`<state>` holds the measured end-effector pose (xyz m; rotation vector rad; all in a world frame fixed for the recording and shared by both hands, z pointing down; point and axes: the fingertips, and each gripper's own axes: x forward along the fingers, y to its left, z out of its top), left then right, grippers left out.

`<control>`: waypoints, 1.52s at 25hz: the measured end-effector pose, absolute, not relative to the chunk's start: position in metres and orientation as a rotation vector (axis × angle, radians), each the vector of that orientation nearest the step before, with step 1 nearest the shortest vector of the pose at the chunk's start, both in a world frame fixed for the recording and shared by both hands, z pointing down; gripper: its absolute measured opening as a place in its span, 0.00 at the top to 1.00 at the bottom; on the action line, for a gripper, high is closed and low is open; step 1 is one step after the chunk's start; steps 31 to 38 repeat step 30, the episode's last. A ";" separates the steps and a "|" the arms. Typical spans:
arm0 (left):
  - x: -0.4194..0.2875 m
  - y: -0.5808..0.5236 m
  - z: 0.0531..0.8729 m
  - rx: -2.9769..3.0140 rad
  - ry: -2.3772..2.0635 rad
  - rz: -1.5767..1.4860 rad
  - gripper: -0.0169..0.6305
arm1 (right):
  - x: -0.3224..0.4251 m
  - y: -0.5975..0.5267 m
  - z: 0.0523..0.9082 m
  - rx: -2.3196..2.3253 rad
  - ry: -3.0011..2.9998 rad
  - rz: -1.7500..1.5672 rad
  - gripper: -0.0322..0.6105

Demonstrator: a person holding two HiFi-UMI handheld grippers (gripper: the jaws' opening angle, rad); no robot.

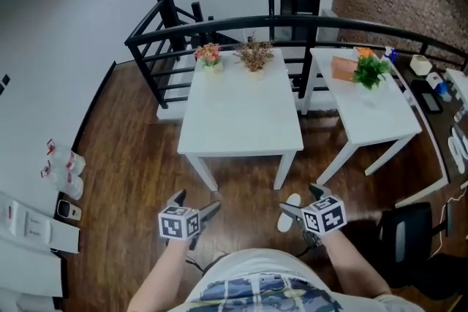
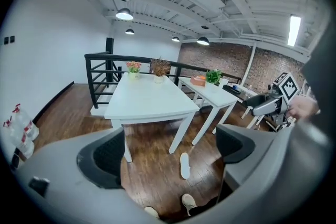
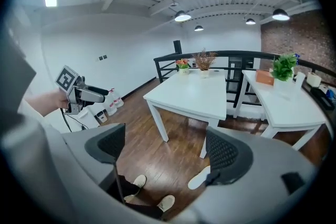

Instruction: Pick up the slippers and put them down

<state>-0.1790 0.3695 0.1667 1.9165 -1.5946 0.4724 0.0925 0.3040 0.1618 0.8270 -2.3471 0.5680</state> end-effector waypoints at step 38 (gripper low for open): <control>-0.151 0.357 0.192 1.881 -1.558 0.539 0.14 | 0.067 0.287 0.171 0.695 -2.349 0.477 0.18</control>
